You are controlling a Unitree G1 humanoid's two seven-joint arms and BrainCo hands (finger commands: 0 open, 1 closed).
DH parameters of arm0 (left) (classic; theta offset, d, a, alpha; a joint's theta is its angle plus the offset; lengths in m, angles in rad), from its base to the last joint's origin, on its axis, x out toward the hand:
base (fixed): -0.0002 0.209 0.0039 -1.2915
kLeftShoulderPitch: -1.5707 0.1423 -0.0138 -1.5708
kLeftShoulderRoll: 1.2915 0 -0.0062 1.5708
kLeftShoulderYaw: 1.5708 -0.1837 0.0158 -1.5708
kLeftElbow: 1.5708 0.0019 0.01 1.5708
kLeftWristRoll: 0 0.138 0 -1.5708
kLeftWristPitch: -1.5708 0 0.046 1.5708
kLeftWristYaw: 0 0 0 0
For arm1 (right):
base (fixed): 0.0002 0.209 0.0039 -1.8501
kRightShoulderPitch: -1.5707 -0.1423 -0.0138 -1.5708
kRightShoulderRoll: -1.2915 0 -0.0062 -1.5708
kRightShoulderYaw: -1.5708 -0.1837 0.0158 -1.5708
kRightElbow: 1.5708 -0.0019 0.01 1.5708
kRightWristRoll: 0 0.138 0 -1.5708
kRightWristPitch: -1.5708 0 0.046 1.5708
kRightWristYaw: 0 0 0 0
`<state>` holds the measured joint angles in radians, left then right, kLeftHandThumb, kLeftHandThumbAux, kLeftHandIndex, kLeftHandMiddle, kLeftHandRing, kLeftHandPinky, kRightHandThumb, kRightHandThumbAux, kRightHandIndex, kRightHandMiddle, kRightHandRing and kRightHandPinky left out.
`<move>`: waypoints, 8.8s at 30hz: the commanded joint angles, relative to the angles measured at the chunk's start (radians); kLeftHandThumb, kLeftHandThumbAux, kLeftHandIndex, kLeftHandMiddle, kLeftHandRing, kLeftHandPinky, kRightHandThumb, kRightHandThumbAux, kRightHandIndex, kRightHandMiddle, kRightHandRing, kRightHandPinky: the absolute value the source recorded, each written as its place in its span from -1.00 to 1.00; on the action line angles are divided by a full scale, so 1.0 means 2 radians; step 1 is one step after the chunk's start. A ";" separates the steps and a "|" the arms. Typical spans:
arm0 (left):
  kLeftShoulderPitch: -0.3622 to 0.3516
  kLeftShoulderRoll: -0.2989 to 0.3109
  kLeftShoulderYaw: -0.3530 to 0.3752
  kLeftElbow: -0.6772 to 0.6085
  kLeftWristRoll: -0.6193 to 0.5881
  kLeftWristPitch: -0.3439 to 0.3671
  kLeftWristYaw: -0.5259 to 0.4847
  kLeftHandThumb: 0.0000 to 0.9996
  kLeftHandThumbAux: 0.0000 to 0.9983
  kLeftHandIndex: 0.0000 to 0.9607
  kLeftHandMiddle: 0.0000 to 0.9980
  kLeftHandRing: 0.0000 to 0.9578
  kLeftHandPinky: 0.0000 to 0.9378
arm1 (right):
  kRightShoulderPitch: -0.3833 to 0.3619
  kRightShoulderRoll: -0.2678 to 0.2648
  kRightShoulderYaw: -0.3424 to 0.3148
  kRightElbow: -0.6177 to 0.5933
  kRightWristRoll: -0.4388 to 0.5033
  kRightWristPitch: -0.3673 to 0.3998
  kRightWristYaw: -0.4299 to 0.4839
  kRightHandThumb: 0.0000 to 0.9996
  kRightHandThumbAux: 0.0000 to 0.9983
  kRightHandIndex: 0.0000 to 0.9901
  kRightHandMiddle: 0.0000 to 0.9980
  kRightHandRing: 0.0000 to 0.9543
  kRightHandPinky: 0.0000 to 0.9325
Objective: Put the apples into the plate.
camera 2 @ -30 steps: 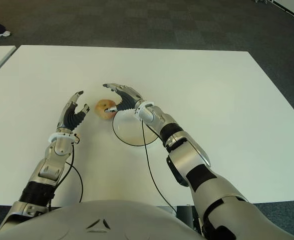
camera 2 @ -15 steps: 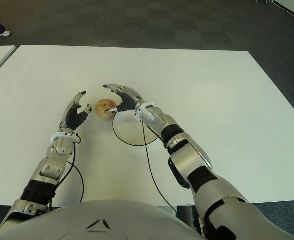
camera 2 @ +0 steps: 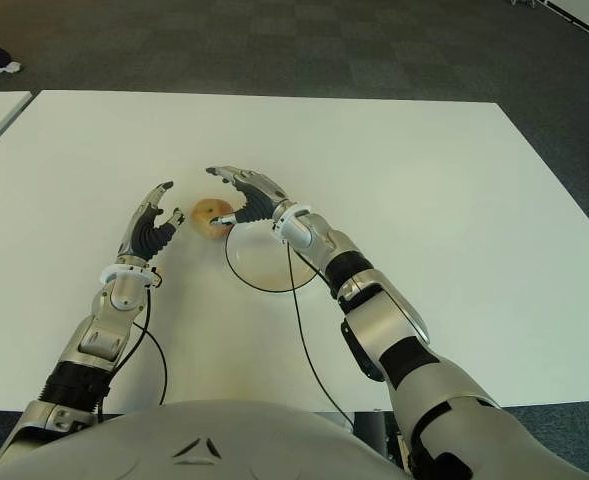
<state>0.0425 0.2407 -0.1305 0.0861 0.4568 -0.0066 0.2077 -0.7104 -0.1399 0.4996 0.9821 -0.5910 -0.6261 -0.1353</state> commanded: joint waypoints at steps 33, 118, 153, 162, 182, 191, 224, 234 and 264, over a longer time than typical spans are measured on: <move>0.058 0.005 0.003 -0.090 -0.027 0.004 -0.069 0.22 -0.18 -1.00 -1.00 -0.91 -0.63 | 0.123 -0.032 -0.032 -0.215 0.038 0.064 0.116 -0.26 0.05 -0.94 -0.69 -0.50 -0.23; -0.008 -0.015 -0.026 -0.020 0.018 0.056 -0.028 0.54 -0.23 -1.00 -0.92 -0.78 -0.52 | 0.001 0.009 0.029 -0.008 -0.049 0.108 -0.001 -0.05 0.13 -0.96 -0.71 -0.56 -0.36; -0.036 -0.098 0.027 0.123 -0.153 -0.080 -0.034 0.48 -0.19 -0.98 -0.86 -0.69 -0.45 | 0.051 0.013 -0.012 -0.100 0.013 0.198 0.107 -0.17 0.18 -1.00 -0.69 -0.56 -0.39; -0.031 -0.117 0.036 0.112 -0.153 -0.086 -0.016 0.29 -0.06 -0.97 -0.77 -0.66 -0.47 | 0.060 0.011 -0.015 -0.117 0.018 0.212 0.110 -0.18 0.17 -0.99 -0.69 -0.56 -0.37; -0.022 -0.171 0.069 0.085 -0.206 -0.076 -0.010 -0.15 0.24 -0.92 -0.70 -0.57 -0.36 | 0.067 0.017 -0.029 -0.126 0.039 0.232 0.123 -0.31 0.14 -0.98 -0.69 -0.54 -0.34; -0.024 -0.175 0.070 0.095 -0.211 -0.098 0.003 -0.29 0.20 -0.91 -0.70 -0.51 -0.28 | 0.068 0.027 -0.042 -0.127 0.062 0.260 0.142 -0.30 0.15 -0.98 -0.71 -0.52 -0.27; -0.052 -0.203 0.080 0.135 -0.251 -0.097 0.060 -0.48 0.28 -0.88 -0.55 -0.35 -0.17 | 0.065 0.046 -0.068 -0.127 0.107 0.313 0.174 -0.38 0.22 -1.00 -0.76 -0.59 -0.38; -0.057 -0.202 0.074 0.138 -0.252 -0.090 0.076 -0.57 0.31 -0.87 -0.52 -0.30 -0.15 | 0.065 0.049 -0.076 -0.126 0.120 0.321 0.180 -0.40 0.33 -1.00 -0.77 -0.60 -0.40; -0.060 -0.210 0.068 0.129 -0.258 -0.071 0.092 -0.68 0.29 -0.88 -0.49 -0.28 -0.12 | 0.065 0.062 -0.088 -0.123 0.140 0.344 0.195 -0.34 0.40 -1.00 -0.76 -0.59 -0.37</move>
<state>-0.0558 -0.0680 0.0141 0.3518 -0.0418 -0.1480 0.3774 -0.5876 -0.0283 0.3265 0.7101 -0.3262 0.0358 0.2483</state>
